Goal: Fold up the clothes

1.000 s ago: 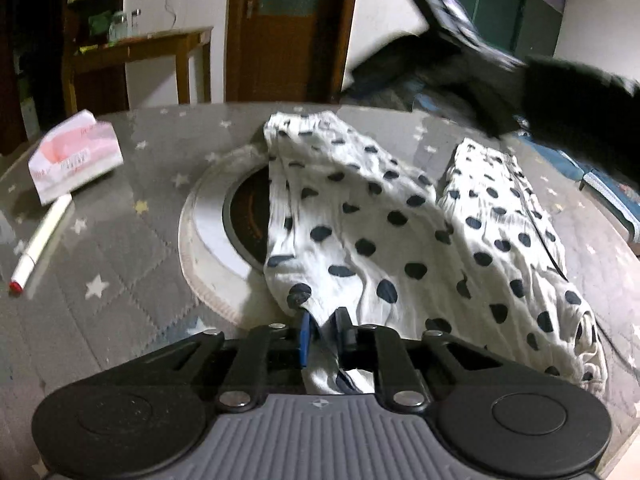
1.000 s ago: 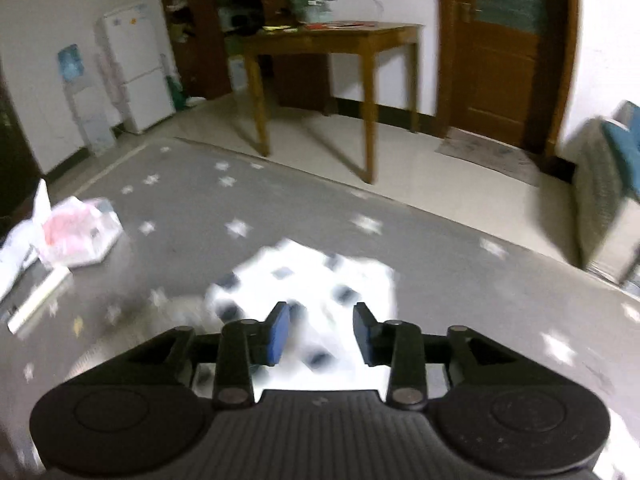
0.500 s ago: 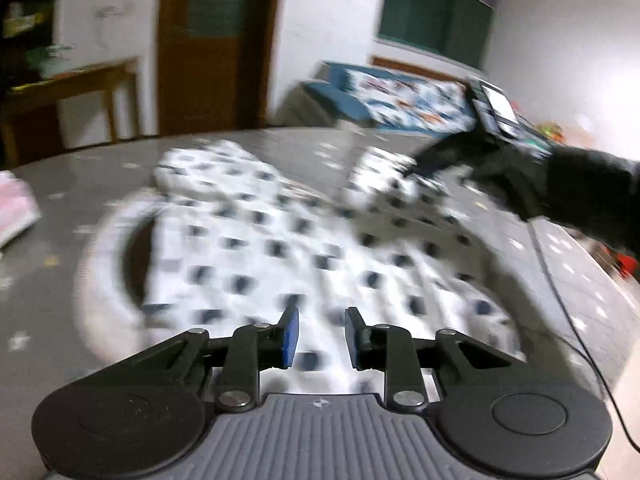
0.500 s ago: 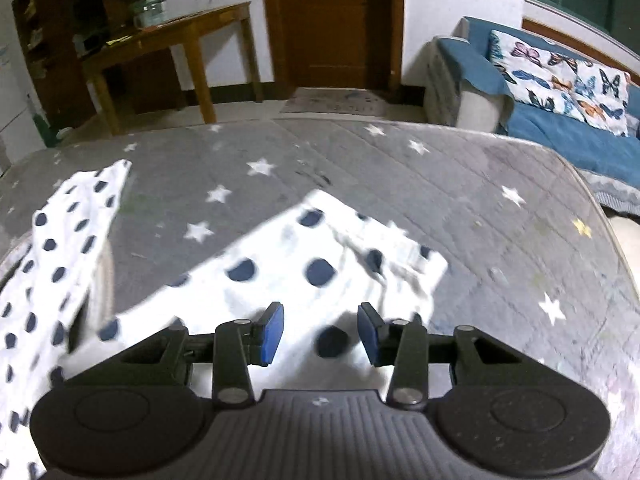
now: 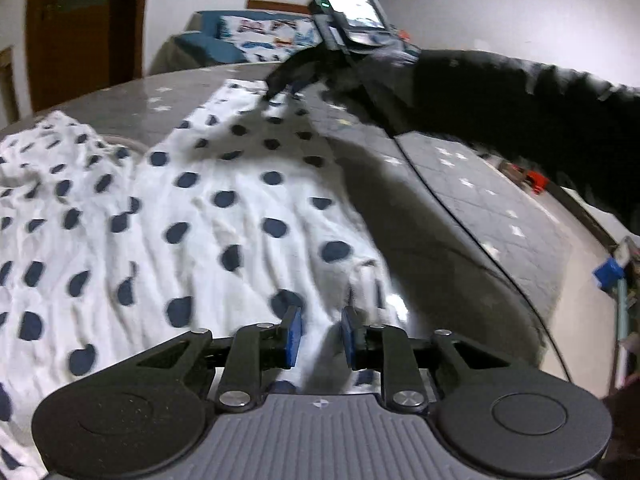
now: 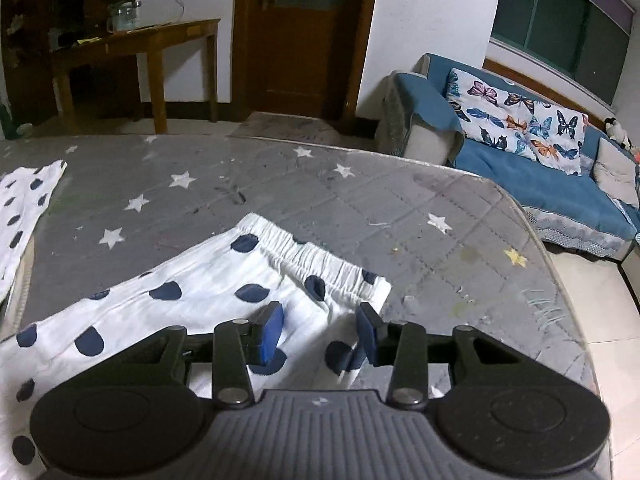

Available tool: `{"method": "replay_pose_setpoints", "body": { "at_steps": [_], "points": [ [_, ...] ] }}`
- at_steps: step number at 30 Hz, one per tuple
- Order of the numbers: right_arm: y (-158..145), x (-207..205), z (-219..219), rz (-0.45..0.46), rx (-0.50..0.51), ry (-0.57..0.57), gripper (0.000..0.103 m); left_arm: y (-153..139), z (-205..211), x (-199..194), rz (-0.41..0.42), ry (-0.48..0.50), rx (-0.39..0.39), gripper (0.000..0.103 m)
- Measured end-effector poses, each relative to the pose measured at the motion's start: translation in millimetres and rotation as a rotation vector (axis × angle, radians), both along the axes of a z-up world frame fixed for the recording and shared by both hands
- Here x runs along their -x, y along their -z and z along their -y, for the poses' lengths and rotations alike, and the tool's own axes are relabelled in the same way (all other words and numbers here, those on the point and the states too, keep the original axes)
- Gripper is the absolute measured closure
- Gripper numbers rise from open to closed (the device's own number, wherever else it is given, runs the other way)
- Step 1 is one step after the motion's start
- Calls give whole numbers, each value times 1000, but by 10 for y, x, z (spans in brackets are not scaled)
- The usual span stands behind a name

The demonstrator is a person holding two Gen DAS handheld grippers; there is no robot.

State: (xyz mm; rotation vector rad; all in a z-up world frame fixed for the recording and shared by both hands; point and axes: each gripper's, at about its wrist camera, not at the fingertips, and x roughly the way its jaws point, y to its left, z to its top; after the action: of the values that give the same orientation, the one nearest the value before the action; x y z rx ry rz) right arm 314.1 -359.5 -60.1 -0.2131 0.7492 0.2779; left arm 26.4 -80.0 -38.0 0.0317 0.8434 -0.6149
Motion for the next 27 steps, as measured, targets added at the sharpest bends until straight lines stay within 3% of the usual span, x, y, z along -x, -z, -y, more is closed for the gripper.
{"method": "replay_pose_setpoints", "body": {
  "at_steps": [3,11,18,22,27],
  "points": [
    [-139,117,39,10,-58,-22,63,-59,-20,37,14,10,14,80],
    [-263,913,-94,-68,-152,-246,59,-5,101,-45,21,8,15,80],
    [-103,1598,-259,-129,-110,-367,57,64,165,30,9,14,27,80],
    [-84,1894,-273,-102,-33,-368,57,-89,-110,170,55,-53,35,77],
    [-238,2287,-330,-54,-51,-422,52,-235,-576,262,108,-200,15,77]
  ]
}}
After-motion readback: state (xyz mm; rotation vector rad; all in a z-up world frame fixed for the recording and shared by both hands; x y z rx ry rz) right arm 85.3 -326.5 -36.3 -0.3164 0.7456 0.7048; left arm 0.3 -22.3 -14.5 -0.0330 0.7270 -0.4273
